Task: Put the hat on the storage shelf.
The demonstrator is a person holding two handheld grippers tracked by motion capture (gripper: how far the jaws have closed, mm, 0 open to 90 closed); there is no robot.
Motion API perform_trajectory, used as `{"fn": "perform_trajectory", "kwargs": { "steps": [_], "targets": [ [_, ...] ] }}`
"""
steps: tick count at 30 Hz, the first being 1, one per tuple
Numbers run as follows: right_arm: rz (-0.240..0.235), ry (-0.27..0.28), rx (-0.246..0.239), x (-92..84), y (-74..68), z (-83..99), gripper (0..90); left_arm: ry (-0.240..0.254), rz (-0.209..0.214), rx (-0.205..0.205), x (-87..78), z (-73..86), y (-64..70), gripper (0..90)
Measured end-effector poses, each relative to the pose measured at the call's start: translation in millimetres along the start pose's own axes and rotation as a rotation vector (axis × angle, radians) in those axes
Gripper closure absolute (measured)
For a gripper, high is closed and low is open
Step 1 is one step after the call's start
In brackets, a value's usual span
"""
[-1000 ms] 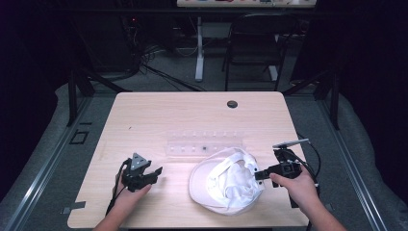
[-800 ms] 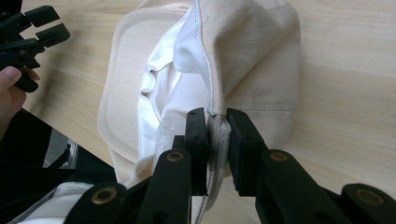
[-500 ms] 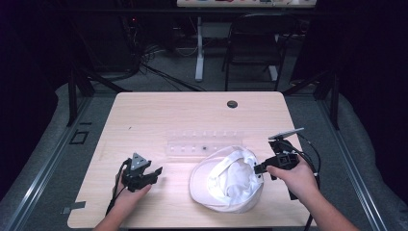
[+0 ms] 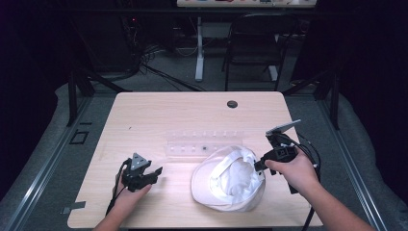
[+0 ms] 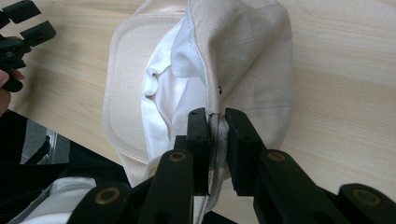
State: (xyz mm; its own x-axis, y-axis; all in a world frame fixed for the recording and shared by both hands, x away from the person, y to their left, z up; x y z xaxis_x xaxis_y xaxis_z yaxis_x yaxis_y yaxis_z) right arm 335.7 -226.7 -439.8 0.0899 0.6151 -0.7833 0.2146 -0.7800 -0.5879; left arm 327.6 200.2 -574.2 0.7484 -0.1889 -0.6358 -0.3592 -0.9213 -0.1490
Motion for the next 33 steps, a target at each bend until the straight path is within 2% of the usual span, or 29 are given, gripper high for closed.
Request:
{"fn": "perform_trajectory", "kwargs": {
  "steps": [4,8,11,12,13,17,18,20,25,28,32,33],
  "targets": [
    [0.028,-0.013,0.005,-1.8,-4.5,-4.4,81.1,0.000,0.001,0.000,0.0,0.0,0.1,45.9],
    [0.048,0.007,0.021,-4.0,-11.6,-8.2,81.2,0.001,0.002,-0.001,-0.2,0.0,0.0,46.0],
    [0.056,-0.009,0.015,-7.2,-13.6,-10.3,81.3,0.001,0.003,0.001,-0.3,0.0,0.0,46.0],
    [0.061,0.008,0.020,-7.4,-16.6,-11.0,81.3,0.002,0.002,0.001,-0.2,0.0,0.2,45.9],
    [0.066,-0.018,0.012,-9.5,-17.3,-12.2,81.3,0.002,0.002,0.001,-0.2,0.0,0.2,45.9],
    [0.080,-0.002,0.024,-9.4,-21.0,-13.2,81.4,0.002,0.002,0.005,-0.2,-0.1,0.1,46.0],
    [0.089,-0.031,0.014,-11.6,-21.7,-14.5,81.4,0.002,0.002,0.005,0.0,-0.1,0.3,46.0],
    [0.106,-0.038,0.011,-13.4,-23.9,-15.5,81.4,0.002,0.003,0.005,0.0,-0.1,0.4,45.9],
    [0.082,-0.036,0.019,-17.1,-28.6,-16.9,81.5,-0.002,0.005,0.007,-0.6,-0.3,-0.1,45.9],
    [0.076,-0.013,0.027,-20.4,-33.8,-16.4,81.5,-0.001,0.006,0.008,-0.6,-0.4,0.0,45.9],
    [0.031,-0.004,0.043,-29.1,-42.0,-17.8,81.6,0.000,0.007,0.005,-0.6,-0.4,0.6,45.9],
    [0.014,-0.023,0.033,-32.1,-41.9,-18.4,81.5,0.000,0.007,0.005,-0.7,-0.5,0.6,45.9]
  ]
}}
Point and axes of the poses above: each handheld gripper's, and its own axes: x roughly forward along the jaws, z roughly out of its underside, y roughly to its right, the point moved 1 cm from there along x, roughly forward along the jaws, and after that the axes turned 14 degrees about -z, right-handed, at the moved point
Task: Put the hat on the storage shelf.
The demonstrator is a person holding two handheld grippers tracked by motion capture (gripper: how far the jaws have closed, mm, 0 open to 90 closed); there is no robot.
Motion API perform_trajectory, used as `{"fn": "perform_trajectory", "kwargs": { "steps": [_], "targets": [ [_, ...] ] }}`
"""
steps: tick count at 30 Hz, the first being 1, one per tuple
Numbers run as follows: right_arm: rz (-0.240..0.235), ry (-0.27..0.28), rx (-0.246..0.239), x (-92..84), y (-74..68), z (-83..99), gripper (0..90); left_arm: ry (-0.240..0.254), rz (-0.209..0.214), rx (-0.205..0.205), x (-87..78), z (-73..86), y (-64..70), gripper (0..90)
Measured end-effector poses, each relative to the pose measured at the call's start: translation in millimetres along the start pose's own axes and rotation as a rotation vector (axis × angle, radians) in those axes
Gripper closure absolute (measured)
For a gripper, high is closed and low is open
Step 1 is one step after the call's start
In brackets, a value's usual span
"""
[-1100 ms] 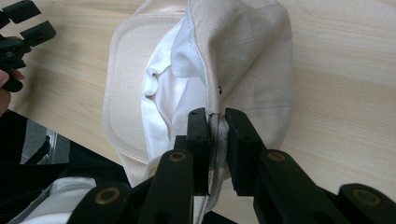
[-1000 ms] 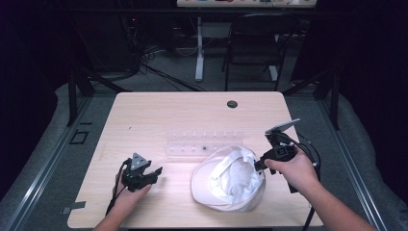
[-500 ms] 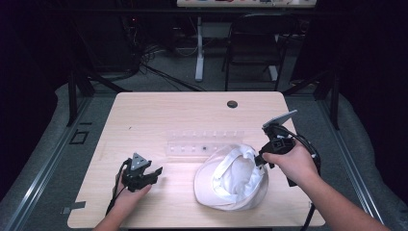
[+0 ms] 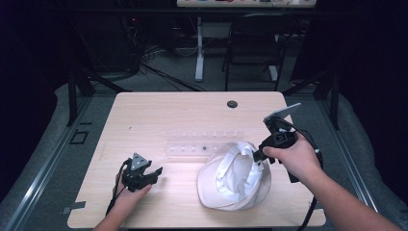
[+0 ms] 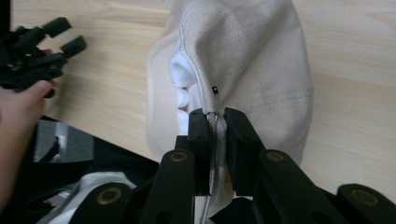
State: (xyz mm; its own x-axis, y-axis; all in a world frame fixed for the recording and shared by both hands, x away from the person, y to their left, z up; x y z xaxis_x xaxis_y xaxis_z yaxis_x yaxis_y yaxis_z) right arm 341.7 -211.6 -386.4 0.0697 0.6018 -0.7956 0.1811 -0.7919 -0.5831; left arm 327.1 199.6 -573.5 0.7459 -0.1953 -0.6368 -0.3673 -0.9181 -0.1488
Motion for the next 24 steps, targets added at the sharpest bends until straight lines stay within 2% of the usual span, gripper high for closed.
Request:
{"fn": "perform_trajectory", "kwargs": {
  "steps": [2,3,9,13,18,19,22,24],
  "targets": [
    [-0.018,0.011,0.017,-1.0,-1.7,-0.1,81.6,-0.001,-0.001,0.001,0.0,0.0,-0.1,45.9],
    [-0.056,0.023,0.039,-3.7,-3.7,-0.8,81.6,-0.001,-0.001,0.001,0.2,0.0,-0.2,45.9],
    [-0.076,0.023,0.036,-6.0,-5.9,-1.2,81.6,0.000,0.000,0.000,0.1,0.0,0.0,45.9],
    [-0.106,0.014,0.038,-9.1,-6.6,-1.5,81.7,-0.002,0.000,0.001,0.2,0.0,-0.2,45.9],
    [-0.146,0.028,0.048,-12.2,-7.6,-1.0,81.7,-0.001,0.000,0.000,0.2,0.0,0.2,45.9],
    [-0.174,0.024,0.047,-14.1,-7.5,-0.9,81.7,-0.001,0.000,0.000,0.2,0.1,0.1,45.9],
    [-0.218,0.042,0.055,-15.7,-7.2,-0.7,81.7,0.004,-0.004,-0.003,0.4,0.2,0.6,45.8],
    [-0.230,0.041,0.057,-16.3,-6.7,-0.5,81.7,0.005,-0.003,-0.003,0.4,0.2,0.7,45.8]
  ]
}}
Point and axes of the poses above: each handheld gripper's, and its own axes: x roughly forward along the jaws, z roughly out of its underside, y roughly to its right, the point moved 1 cm from there along x, roughly forward along the jaws, and after that the axes turned 14 degrees about -z, right-handed, at the moved point
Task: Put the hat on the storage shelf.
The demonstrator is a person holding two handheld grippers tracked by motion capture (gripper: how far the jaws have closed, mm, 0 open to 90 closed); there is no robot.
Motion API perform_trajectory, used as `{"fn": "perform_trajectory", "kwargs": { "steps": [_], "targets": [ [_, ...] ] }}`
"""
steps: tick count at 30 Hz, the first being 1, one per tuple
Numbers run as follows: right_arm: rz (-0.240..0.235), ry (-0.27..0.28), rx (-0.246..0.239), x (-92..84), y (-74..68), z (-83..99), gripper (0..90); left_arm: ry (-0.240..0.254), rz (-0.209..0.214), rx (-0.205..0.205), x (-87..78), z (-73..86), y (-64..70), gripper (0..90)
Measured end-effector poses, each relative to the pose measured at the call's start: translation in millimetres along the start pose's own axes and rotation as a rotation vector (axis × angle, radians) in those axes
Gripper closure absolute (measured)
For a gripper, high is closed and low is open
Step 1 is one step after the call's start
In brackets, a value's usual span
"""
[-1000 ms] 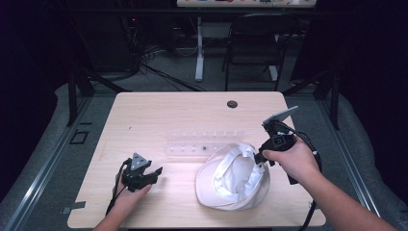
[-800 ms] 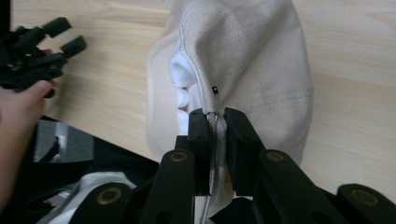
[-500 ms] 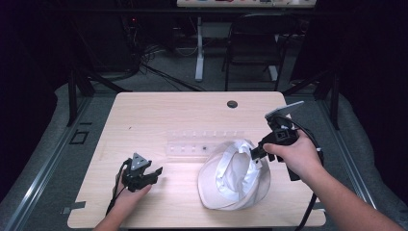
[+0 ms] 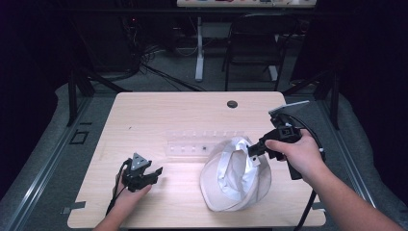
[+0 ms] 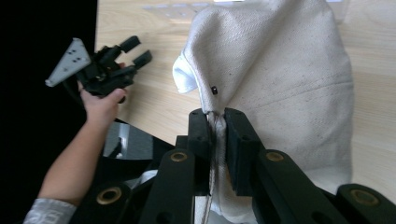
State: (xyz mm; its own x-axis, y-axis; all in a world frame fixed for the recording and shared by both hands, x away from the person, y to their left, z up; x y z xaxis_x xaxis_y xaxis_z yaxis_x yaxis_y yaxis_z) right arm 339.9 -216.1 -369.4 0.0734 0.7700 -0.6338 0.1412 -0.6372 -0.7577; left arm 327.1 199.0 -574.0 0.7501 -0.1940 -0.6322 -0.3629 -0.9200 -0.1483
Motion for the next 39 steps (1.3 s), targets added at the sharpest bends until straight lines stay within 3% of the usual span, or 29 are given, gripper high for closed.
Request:
{"fn": "perform_trajectory", "kwargs": {
  "steps": [2,3,8,13,19,28,39],
  "targets": [
    [-0.034,-0.006,0.004,-1.1,0.4,0.3,81.7,-0.001,0.000,0.001,0.0,0.0,0.1,45.8],
    [-0.073,0.003,0.021,-1.4,0.3,0.7,81.8,-0.001,0.000,0.002,0.0,0.0,0.1,45.8],
    [-0.142,0.006,0.022,-3.6,3.8,1.6,81.8,-0.002,-0.002,0.004,0.2,0.1,0.2,45.8],
    [-0.212,0.049,0.015,-4.5,2.6,2.8,81.8,-0.002,-0.003,0.005,0.4,0.1,0.5,45.8],
    [-0.250,0.070,-0.008,-8.3,-5.2,2.8,81.9,-0.001,-0.002,0.004,0.1,0.1,0.6,45.8],
    [-0.252,0.097,-0.010,-14.5,-5.4,-1.8,81.9,0.001,0.000,-0.003,0.0,0.0,1.4,45.6],
    [-0.301,0.151,-0.015,-24.9,-12.7,-11.9,82.0,0.003,0.010,0.013,-1.2,-1.0,5.1,45.4]
  ]
}}
Point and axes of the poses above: each handheld gripper's, and its own axes: x roughly forward along the jaws, z roughly out of its underside, y roughly to its right, the point moved 1 cm from there along x, roughly forward along the jaws, and after that the axes turned 14 degrees about -z, right-handed, at the moved point
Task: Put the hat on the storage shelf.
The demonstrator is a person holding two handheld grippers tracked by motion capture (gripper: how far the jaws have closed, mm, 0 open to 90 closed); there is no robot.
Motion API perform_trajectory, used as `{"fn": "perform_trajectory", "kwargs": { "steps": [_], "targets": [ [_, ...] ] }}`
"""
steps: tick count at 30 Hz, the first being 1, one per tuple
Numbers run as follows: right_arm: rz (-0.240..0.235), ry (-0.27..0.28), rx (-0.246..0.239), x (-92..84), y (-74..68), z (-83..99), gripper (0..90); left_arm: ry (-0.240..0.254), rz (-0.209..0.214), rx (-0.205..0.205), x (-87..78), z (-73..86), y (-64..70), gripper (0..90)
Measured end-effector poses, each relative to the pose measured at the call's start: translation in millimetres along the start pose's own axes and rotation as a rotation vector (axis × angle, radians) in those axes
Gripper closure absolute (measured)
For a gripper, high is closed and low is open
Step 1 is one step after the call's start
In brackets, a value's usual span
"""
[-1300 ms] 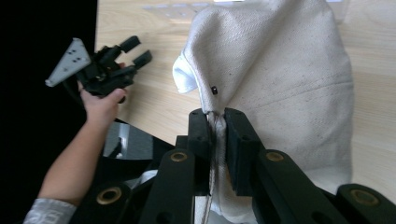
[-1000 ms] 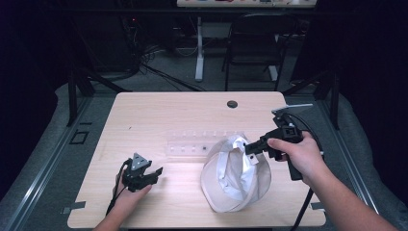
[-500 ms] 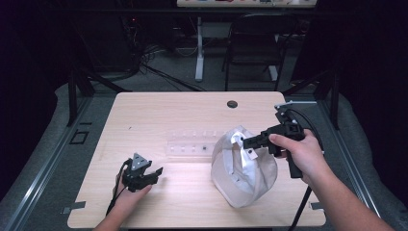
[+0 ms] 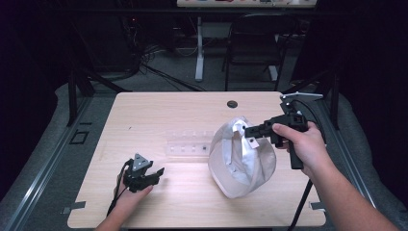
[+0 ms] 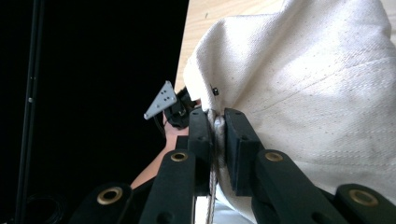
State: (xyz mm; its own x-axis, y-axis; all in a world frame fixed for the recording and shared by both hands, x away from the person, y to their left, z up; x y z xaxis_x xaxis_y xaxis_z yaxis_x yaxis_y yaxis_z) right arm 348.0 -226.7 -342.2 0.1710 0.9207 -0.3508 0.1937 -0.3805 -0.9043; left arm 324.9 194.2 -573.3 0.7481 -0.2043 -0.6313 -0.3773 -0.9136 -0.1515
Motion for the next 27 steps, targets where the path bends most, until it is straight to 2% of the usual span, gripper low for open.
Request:
{"fn": "perform_trajectory", "kwargs": {
  "steps": [14,23,27],
  "targets": [
    [-0.021,0.058,-0.020,-1.3,-15.4,-20.8,82.0,0.019,0.040,0.024,-4.2,-4.5,15.9,44.5],
    [-0.022,0.081,-0.020,-1.8,-18.4,-31.9,82.0,0.033,0.042,0.016,-4.7,-6.8,16.5,43.2],
    [-0.019,0.087,-0.024,-0.6,-20.5,-35.9,82.0,0.040,0.062,0.011,-6.1,-10.3,21.4,43.2]
  ]
}}
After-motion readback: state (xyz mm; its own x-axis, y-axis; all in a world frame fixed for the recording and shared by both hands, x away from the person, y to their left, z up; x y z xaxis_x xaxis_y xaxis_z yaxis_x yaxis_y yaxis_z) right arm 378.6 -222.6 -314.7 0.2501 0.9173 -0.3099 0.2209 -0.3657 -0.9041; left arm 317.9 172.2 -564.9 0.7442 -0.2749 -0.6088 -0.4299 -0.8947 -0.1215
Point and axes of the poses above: each handheld gripper's, and its own axes: x roughly forward along the jaws, z roughly out of its underside, y roughly to its right, the point moved 1 cm from there along x, roughly forward along the jaws, and after that the axes turned 14 degrees about -z, right-handed, at the moved point
